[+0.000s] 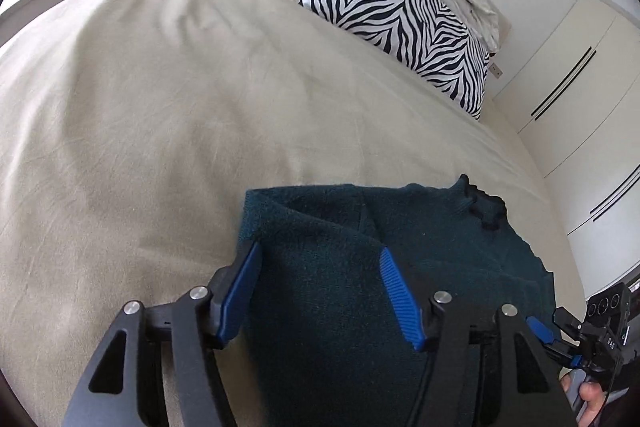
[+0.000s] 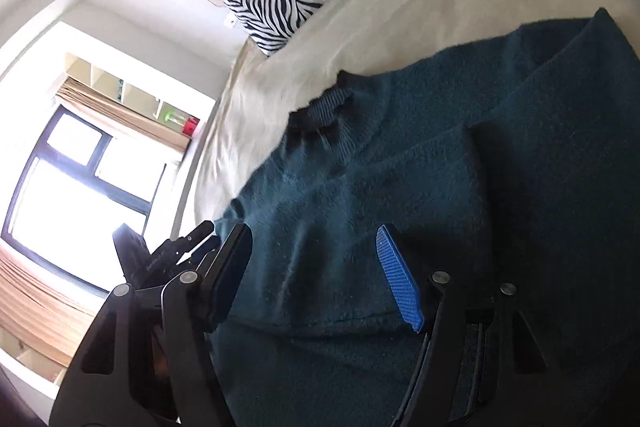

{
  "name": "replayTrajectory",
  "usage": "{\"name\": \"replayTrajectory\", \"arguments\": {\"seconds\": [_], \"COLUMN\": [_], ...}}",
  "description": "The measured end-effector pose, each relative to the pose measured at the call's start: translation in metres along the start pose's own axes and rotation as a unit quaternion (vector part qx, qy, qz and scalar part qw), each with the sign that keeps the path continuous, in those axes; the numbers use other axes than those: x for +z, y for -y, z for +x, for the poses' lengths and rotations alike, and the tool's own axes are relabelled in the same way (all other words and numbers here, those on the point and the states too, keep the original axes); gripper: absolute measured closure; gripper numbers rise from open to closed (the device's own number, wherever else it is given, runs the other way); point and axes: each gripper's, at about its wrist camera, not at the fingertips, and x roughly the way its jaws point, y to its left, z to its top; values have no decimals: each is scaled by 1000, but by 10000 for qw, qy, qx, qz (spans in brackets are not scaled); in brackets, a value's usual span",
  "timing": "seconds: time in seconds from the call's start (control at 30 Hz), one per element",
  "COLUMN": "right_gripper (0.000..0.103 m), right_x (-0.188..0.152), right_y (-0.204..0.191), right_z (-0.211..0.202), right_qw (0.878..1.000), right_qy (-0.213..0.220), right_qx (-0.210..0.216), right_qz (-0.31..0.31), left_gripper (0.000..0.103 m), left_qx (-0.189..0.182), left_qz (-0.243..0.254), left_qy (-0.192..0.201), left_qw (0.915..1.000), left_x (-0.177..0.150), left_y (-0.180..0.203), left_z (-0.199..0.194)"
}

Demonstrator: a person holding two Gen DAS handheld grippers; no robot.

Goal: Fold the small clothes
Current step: 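Move both grippers to the hem of the sweater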

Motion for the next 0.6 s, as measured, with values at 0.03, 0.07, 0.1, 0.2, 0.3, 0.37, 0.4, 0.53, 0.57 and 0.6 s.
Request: {"name": "replayTrajectory", "arguments": {"seconds": [0.03,0.07,0.1,0.2,0.3,0.37,0.4,0.53,0.57,0.6], "right_gripper": [41,41,41,40,39,39,39,39,39,39], "right_x": [-4,-7,-9,-19,-34,-48,-57,-99,-110,-121], "right_y": [4,7,11,22,32,37,39,52,54,55], "right_z": [1,-5,-12,-44,-86,-119,-134,-195,-208,-217], "right_qw": [9999,9997,9997,9994,9971,9957,9948,9919,9916,9914], "right_qy": [40,130,156,328,535,714,789,952,949,933], "right_qx": [80,185,171,-12,-455,-503,-574,-731,-764,-821], "right_qz": [-52,-81,-15,150,276,300,301,416,431,421], "left_gripper": [40,39,38,38,38,32,32,28,28,28], "left_qx": [69,203,418,590,684,682,692,691,659,607], "left_qz": [121,204,269,531,728,762,762,666,609,546], "left_qy": [-19,-5,-22,9,113,92,55,-239,-352,-478], "left_qw": [9999,9996,9988,9968,9949,9947,9947,9951,9953,9955], "left_x": [-4,-7,-12,-37,-69,-94,-107,-158,-170,-182], "left_y": [2,4,5,4,6,5,5,-1,-3,-5], "left_z": [-5,-12,-20,-51,-96,-125,-139,-178,-185,-190]}}
